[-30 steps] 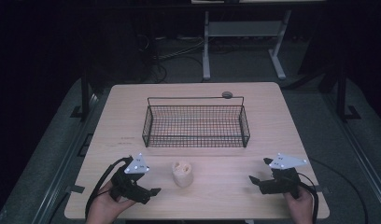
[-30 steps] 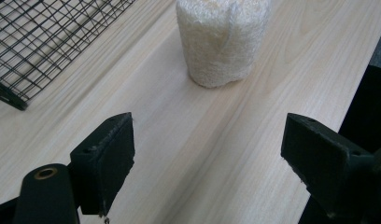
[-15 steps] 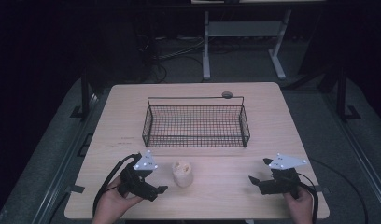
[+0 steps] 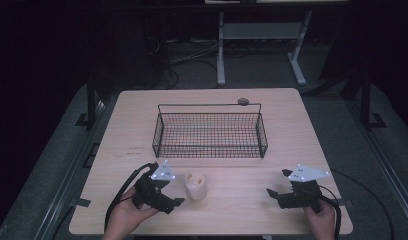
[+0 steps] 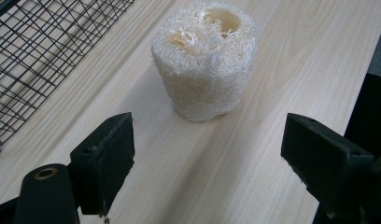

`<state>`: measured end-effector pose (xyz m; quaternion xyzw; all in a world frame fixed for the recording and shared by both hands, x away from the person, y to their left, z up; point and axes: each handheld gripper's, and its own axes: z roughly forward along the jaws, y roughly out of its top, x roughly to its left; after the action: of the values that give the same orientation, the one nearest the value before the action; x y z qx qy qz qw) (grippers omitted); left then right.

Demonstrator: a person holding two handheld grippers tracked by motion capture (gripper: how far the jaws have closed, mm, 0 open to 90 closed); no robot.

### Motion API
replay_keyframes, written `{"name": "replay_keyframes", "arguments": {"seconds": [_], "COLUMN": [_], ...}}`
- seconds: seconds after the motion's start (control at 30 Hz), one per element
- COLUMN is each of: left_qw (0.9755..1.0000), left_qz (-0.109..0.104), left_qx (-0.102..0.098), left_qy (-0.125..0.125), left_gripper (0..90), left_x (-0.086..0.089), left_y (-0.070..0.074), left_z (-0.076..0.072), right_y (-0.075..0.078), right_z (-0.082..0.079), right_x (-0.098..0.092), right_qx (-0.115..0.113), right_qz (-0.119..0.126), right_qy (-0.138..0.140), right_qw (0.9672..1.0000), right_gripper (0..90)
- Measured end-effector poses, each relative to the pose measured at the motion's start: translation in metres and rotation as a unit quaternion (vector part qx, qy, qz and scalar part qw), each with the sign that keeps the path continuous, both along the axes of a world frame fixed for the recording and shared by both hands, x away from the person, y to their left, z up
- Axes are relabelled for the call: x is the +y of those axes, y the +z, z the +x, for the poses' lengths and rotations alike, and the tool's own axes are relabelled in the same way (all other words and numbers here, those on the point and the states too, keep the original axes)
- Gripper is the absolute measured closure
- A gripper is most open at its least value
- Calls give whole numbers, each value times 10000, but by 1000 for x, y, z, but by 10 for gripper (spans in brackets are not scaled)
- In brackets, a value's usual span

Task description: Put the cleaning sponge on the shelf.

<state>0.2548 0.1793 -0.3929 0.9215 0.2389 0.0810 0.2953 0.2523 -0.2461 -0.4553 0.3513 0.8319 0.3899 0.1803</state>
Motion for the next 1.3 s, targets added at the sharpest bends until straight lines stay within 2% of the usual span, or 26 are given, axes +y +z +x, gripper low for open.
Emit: {"name": "replay_keyframes", "arguments": {"seconds": [1.3], "left_qw": [9997], "left_qz": [136], "left_qx": [126], "left_qy": [-138], "left_gripper": [169], "left_x": [-23], "left_y": [-5], "left_z": [16], "right_y": [1], "right_z": [-1], "right_x": [0], "right_qx": [-20], "right_qz": [34], "right_qy": [28], "right_qw": [10000], "right_gripper": [135]}}
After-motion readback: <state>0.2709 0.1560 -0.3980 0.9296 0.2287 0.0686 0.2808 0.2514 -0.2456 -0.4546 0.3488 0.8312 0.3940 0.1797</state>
